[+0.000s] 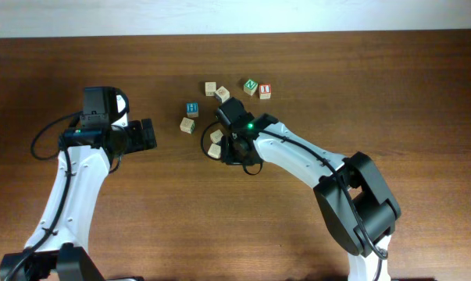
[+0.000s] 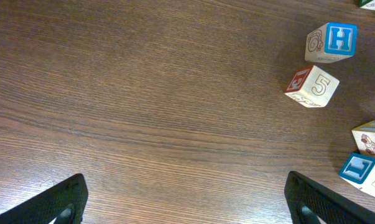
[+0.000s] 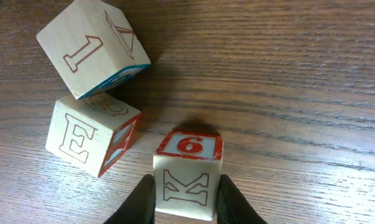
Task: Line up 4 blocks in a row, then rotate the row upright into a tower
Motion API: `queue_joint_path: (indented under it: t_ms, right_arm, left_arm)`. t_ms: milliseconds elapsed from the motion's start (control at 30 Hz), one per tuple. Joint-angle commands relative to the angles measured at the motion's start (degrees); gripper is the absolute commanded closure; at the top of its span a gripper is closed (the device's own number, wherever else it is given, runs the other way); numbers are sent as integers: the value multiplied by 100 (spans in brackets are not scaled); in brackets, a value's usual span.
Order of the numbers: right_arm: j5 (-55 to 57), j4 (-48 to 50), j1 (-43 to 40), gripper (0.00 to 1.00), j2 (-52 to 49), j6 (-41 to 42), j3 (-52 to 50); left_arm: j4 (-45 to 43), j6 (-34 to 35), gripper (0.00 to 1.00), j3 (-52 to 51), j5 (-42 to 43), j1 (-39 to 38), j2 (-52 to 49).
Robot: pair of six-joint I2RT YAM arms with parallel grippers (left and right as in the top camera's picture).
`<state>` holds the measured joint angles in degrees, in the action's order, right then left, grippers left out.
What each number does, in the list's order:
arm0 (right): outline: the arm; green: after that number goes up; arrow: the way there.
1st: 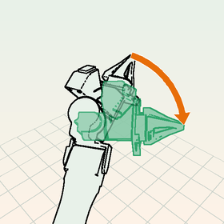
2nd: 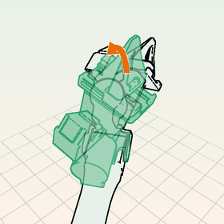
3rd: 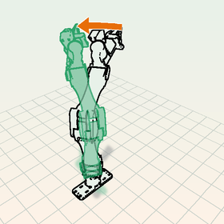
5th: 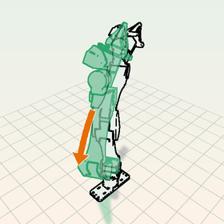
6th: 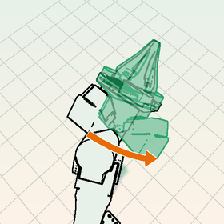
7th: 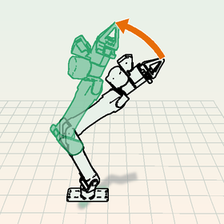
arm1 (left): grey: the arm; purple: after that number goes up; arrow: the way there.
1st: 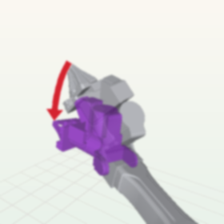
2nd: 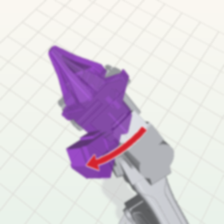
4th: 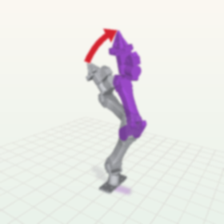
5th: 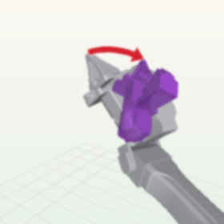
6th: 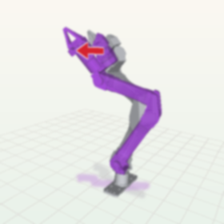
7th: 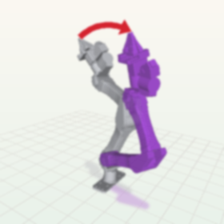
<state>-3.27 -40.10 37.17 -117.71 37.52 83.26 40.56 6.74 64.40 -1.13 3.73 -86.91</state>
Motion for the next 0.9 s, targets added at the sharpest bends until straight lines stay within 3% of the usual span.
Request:
queue_joint_path:
  t_ms: [0,200,600,700,867]
  right_arm:
    - [361,-170,-105,80,-74,-85,31]
    - [883,-560,-807,79,-74,-455,31]
    - [1147,-901,-918,78,-74,-417,31]
    - [1126,-946,-916,59,-72,-424,118]
    - [1121,-1416,-894,58,-72,-579,981]
  left_arm:
    - [11,57,1,101,-59,4,-31]
    - [9,57,1,101,-50,4,-31]
    - [7,57,1,101,28,2,-31]
    - [7,57,1,101,28,2,-31]
    - [4,57,1,101,28,2,-31]
